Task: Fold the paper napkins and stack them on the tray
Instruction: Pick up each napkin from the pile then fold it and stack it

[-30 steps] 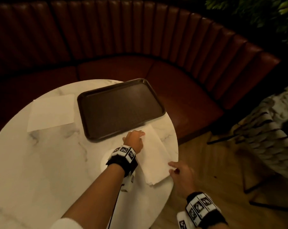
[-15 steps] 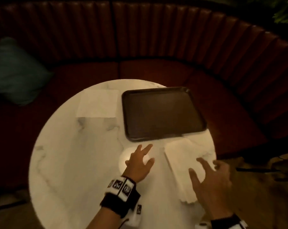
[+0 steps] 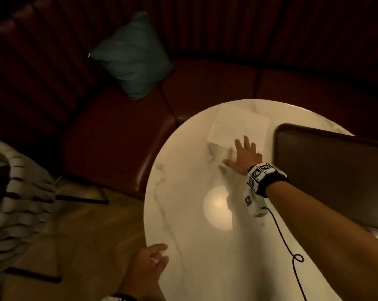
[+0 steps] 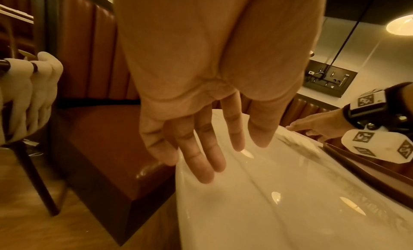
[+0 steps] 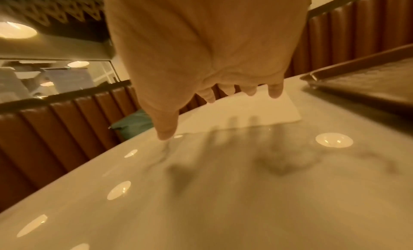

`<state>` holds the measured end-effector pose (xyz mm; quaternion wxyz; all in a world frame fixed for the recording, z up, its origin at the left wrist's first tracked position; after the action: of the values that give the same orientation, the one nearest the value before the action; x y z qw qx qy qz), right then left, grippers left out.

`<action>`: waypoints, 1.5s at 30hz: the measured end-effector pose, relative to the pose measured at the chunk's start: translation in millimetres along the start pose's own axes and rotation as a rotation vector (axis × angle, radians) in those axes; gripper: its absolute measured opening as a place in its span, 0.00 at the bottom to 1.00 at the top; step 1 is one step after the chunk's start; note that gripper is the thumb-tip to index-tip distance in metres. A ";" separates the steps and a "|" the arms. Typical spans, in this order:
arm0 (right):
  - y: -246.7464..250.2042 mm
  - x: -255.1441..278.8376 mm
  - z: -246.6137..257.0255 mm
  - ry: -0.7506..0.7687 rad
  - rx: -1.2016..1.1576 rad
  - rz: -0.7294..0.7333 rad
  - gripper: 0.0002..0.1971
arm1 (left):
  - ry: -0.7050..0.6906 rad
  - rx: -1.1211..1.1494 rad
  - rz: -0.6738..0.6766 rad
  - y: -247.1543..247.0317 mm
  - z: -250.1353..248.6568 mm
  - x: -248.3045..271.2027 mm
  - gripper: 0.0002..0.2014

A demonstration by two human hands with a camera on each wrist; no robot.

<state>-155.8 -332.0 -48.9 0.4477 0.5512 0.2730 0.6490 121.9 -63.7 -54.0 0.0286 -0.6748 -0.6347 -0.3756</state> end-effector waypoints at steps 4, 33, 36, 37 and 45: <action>-16.9 -13.7 2.5 0.014 0.093 -0.030 0.44 | -0.031 -0.006 -0.003 13.0 2.8 -19.2 0.11; -128.0 310.7 -60.7 0.516 -0.060 -0.262 0.08 | 0.170 0.421 0.117 -105.2 -71.9 -2.8 0.08; -120.1 323.3 -109.4 0.264 -0.439 -0.206 0.18 | 0.023 0.338 0.171 -114.3 -99.8 13.2 0.10; -117.0 324.3 -128.3 0.151 -0.587 -0.208 0.21 | -0.036 0.319 0.186 -116.5 -111.9 20.3 0.10; -58.6 318.0 -166.0 -0.161 -1.452 0.113 0.31 | -0.352 0.519 0.441 -131.4 -234.9 90.2 0.09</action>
<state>-296.0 -2.0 10.9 0.6846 0.1746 -0.2887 0.6461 -112.0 -84.1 105.7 0.1693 -0.8195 -0.5436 -0.0658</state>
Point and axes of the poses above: each hand's wrist, its own x-axis away from the middle knuckle, its own y-axis out of the back of the hand, z = x × y, the point moved 5 cm from there along -x, towards the middle knuckle, and after that the axes turned 1 degree about x, right-handed, at the moved point
